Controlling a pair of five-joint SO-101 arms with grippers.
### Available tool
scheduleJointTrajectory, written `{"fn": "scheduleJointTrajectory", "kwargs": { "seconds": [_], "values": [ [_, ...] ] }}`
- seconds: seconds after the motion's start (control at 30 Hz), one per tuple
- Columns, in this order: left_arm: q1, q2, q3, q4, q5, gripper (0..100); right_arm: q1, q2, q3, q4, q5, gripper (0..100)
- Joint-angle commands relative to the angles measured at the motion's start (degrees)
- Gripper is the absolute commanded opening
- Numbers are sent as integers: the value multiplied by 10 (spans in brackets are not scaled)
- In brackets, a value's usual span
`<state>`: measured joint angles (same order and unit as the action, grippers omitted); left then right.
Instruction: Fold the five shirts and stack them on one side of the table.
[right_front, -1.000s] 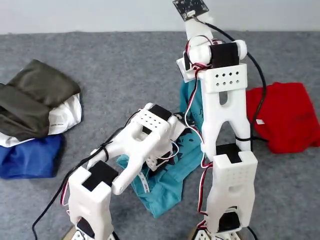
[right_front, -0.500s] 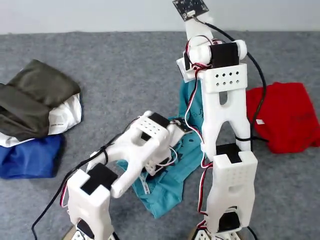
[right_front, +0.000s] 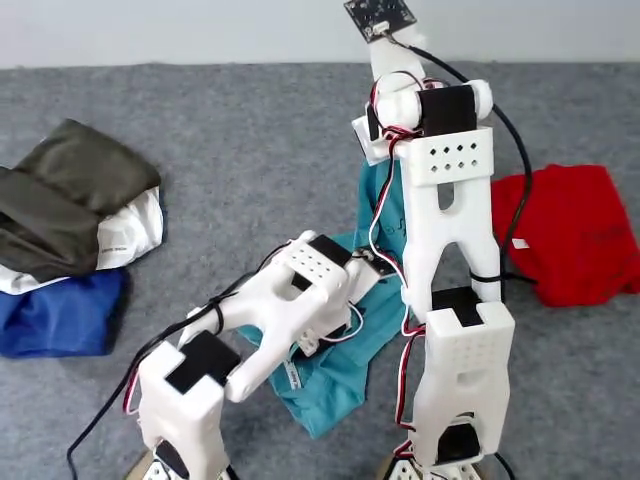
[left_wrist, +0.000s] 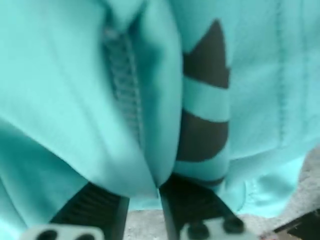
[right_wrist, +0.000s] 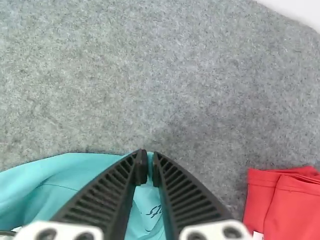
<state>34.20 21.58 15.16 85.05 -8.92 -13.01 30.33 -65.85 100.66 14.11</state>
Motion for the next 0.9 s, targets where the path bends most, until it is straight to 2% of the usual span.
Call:
{"fn": "scheduleJointTrajectory", "kwargs": {
  "seconds": [0.0, 0.17, 0.3, 0.5, 0.6, 0.73, 0.87],
  "values": [
    [-10, -7, -62, 62, -11, 13, 2, -1, 7, 22, -4, 9],
    [-61, -8, -176, 157, -36, 13, 7, -7, 40, 22, -4, 9],
    [-136, -47, -227, 156, -42, 13, 20, -22, 40, 22, -3, 9],
    [-285, -184, -321, 155, -69, 13, 39, -102, 40, 21, -2, 9],
    [-326, -236, -335, 155, -77, 13, 40, -137, 42, 22, -2, 9],
    [-322, -265, -284, 155, -76, 13, 38, -161, 68, 22, -2, 9],
    [-237, -266, -135, 153, -76, 14, 37, -174, 106, 22, -2, 9]
  ]
}}
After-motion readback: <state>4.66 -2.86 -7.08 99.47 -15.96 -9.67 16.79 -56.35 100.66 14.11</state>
